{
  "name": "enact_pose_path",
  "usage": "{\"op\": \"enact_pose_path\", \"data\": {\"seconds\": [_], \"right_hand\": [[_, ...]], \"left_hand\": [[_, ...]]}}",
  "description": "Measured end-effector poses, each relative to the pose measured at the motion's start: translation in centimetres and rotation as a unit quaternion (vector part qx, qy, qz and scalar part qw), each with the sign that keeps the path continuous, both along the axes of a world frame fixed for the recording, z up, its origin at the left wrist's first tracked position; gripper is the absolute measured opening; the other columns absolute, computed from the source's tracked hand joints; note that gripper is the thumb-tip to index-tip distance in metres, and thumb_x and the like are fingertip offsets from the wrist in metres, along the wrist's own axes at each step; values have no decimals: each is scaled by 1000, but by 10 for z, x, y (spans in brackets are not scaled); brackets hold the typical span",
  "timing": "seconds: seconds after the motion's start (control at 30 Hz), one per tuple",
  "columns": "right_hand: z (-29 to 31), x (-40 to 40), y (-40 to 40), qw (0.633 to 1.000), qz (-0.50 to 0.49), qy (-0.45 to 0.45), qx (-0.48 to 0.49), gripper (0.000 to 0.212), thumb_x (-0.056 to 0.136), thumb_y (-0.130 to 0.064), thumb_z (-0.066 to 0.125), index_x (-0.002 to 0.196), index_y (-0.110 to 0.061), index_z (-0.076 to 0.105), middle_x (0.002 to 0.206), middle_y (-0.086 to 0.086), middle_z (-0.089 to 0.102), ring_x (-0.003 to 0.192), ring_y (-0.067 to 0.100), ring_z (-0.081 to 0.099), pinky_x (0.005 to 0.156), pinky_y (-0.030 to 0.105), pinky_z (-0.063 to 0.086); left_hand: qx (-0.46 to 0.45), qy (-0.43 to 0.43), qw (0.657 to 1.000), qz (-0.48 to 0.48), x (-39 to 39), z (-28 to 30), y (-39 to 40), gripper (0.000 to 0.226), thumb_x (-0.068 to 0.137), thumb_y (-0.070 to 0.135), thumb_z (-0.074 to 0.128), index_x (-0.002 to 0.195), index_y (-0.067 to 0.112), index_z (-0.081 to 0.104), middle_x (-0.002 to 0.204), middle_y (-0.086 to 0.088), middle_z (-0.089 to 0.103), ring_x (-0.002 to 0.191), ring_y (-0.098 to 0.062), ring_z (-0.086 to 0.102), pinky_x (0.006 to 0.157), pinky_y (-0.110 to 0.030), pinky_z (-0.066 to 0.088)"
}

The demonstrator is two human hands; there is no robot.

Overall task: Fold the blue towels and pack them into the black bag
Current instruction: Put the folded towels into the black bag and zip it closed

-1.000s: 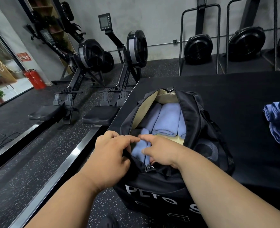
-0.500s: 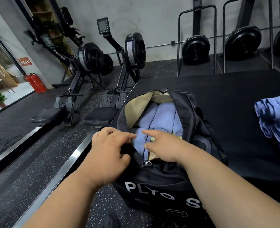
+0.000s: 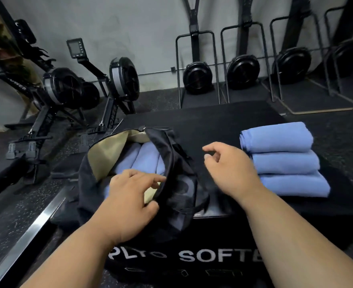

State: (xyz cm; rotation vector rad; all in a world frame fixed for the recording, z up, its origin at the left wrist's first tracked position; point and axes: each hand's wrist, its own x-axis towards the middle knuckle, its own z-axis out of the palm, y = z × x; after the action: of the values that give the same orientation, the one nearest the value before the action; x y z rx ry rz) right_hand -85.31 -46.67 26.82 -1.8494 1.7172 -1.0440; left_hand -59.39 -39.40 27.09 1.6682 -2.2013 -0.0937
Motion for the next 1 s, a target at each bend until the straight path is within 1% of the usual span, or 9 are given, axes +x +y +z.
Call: {"op": "enact_pose_path", "data": {"seconds": [0.07, 0.17, 0.27, 0.4, 0.5, 0.6, 0.7, 0.87, 1.0], "right_hand": [[1, -31, -1, 996, -71, 23, -49, 25, 97, -30, 59, 118, -34, 72, 93, -13, 69, 95, 18, 63, 83, 34, 49], [-3, -73, -7, 976, -173, 72, -112, 34, 91, -20, 62, 123, -25, 72, 123, 5, 64, 113, 35, 55, 99, 46, 44], [-15, -103, -15, 965, -228, 108, -70, 51, 86, -17, 63, 137, -24, 64, 153, 11, 46, 137, 39, 38, 116, 53, 28], [-30, -128, -24, 958, -238, 159, -7, 72, 83, -15, 61, 152, -29, 48, 168, 13, 28, 154, 39, 19, 127, 55, 9], [-32, -137, -28, 958, -242, 156, 7, 79, 83, -19, 64, 156, -34, 40, 171, 11, 19, 153, 41, 19, 125, 58, 12], [-35, -144, -31, 962, -233, 141, 1, 74, 87, -23, 66, 156, -37, 41, 171, 11, 17, 137, 43, 40, 114, 55, 29], [-39, -152, -36, 961, -240, 134, -28, 62, 90, -24, 65, 150, -36, 52, 162, 12, 31, 124, 42, 51, 107, 54, 37], [-37, -155, -40, 956, -255, 99, -102, 41, 92, -25, 65, 133, -28, 66, 136, 12, 52, 112, 42, 57, 100, 53, 40], [-24, -138, -33, 953, -226, 54, -192, 37, 91, -28, 67, 128, -25, 68, 128, 11, 55, 105, 42, 60, 94, 56, 46]], "left_hand": [[4, 4, 1000, -9, -15, -1, -4, 60, 75, 40, 52, 134, 51, 58, 111, 37, 59, 125, -1, 40, 111, -29, 24], [5, 7, 1000, -15, -35, -3, -10, 59, 75, 39, 55, 134, 51, 59, 108, 40, 58, 124, -2, 42, 111, -33, 30], [10, -6, 1000, -24, -50, -6, -16, 58, 77, 40, 56, 133, 53, 57, 108, 41, 57, 124, 0, 41, 107, -30, 29], [16, -11, 999, -35, -68, -8, -22, 57, 77, 38, 58, 133, 49, 60, 109, 40, 58, 123, 1, 42, 104, -24, 25], [23, -12, 999, -39, -80, -8, -25, 57, 77, 38, 56, 133, 48, 60, 111, 40, 55, 124, 4, 38, 104, -24, 23], [40, -14, 998, -41, -89, -9, -31, 58, 77, 38, 57, 133, 49, 60, 109, 40, 54, 122, 5, 38, 108, -28, 28], [59, -17, 997, -37, -92, -12, -37, 58, 77, 39, 57, 134, 51, 58, 110, 37, 58, 123, 3, 40, 111, -32, 31], [57, -9, 998, -32, -94, -13, -37, 56, 78, 40, 58, 134, 50, 59, 110, 36, 60, 122, 2, 44, 112, -38, 36], [46, 100, 994, -3, -99, -14, -36, 55, 89, 39, 68, 140, 52, 52, 116, 32, 64, 120, 1, 54, 111, -40, 43]]}}
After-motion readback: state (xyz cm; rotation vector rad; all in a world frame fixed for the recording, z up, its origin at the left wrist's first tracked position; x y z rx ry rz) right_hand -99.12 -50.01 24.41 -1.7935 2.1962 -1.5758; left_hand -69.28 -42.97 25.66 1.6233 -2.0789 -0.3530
